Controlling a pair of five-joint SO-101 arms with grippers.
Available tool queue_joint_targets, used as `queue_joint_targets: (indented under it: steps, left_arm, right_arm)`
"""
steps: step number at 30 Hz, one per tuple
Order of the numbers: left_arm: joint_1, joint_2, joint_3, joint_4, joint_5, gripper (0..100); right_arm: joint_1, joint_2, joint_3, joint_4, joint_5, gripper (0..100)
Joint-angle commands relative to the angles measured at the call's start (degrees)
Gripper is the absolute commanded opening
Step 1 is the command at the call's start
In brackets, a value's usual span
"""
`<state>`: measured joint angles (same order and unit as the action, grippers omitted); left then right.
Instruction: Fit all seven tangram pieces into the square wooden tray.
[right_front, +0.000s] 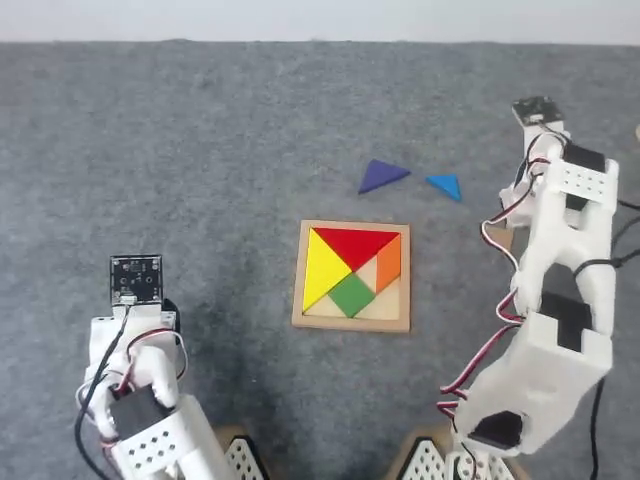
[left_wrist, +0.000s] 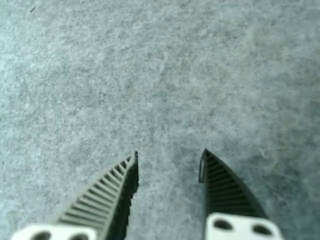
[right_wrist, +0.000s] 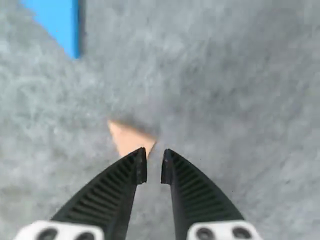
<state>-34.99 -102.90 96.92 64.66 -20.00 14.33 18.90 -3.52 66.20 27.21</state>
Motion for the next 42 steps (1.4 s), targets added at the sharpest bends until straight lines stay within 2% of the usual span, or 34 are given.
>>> queue_joint_targets:
  steps: [1, 6, 18, 24, 28, 31, 36, 42]
  left_arm:
    - [0.44, -0.79, -0.48, 0.00, 0.18, 19]
    - [0.44, -0.79, -0.48, 0.00, 0.18, 19]
    - [0.44, -0.79, -0.48, 0.00, 0.18, 19]
    - [0.44, -0.79, -0.48, -0.18, 0.18, 19]
    - [0.44, -0.79, -0.48, -0.26, 0.18, 19]
    - [0.53, -0.79, -0.48, -0.35, 0.18, 19]
    - [0.53, -0.79, -0.48, -0.35, 0.18, 19]
    - [0.53, -0.79, -0.48, -0.18, 0.18, 19]
  right_arm:
    - [-1.27, 0.48, -2.73, -4.70, 2.90, 11.1]
    - [-2.77, 7.43, -2.73, -3.82, 6.42, 23.4]
    - [-3.21, 9.54, -2.37, 9.54, 14.86, 16.2]
    - [-3.12, 8.75, -2.55, 12.18, 15.12, 16.2]
    - [-1.63, 1.71, -2.20, 12.53, 13.71, 16.2]
    - [-1.71, -5.93, 1.58, 16.04, 17.41, 16.2]
    - [-1.98, -13.05, 15.56, 8.40, 21.71, 16.2]
    - [-1.10, -8.31, 20.75, 0.22, 21.63, 16.2]
